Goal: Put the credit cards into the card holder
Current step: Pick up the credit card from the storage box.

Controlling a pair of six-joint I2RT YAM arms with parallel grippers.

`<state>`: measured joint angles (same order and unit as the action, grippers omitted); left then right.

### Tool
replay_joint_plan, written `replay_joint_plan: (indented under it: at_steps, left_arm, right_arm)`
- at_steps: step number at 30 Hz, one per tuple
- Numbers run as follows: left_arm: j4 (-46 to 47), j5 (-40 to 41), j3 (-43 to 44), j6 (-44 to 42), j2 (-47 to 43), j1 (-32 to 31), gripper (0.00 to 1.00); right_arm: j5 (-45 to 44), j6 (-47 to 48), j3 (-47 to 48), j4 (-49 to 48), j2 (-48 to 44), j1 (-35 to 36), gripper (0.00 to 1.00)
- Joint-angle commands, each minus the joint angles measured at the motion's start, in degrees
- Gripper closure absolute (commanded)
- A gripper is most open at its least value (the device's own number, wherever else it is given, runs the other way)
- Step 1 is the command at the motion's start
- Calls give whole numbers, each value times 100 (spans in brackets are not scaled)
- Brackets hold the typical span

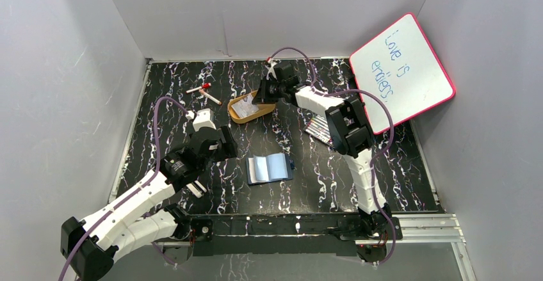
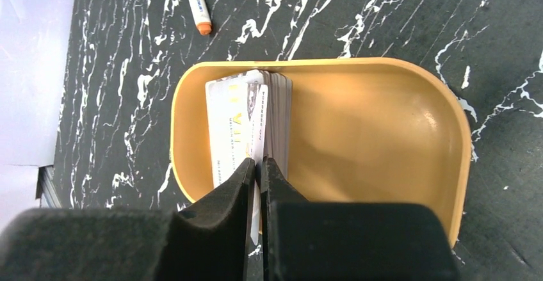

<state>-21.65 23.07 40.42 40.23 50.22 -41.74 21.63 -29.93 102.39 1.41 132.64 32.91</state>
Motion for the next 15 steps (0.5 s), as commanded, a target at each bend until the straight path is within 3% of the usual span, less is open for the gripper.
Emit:
replay_joint_plan:
  at_steps: [1,15]
  left_arm:
    - [46,57,-2,-46,-21,34,28]
    - [-79,110,65,171,-208,40,28]
  right_arm:
    - [238,-100,-57,-324,-506,-34,100]
    - [410,-1442,-752,-581,-1474,-41,100]
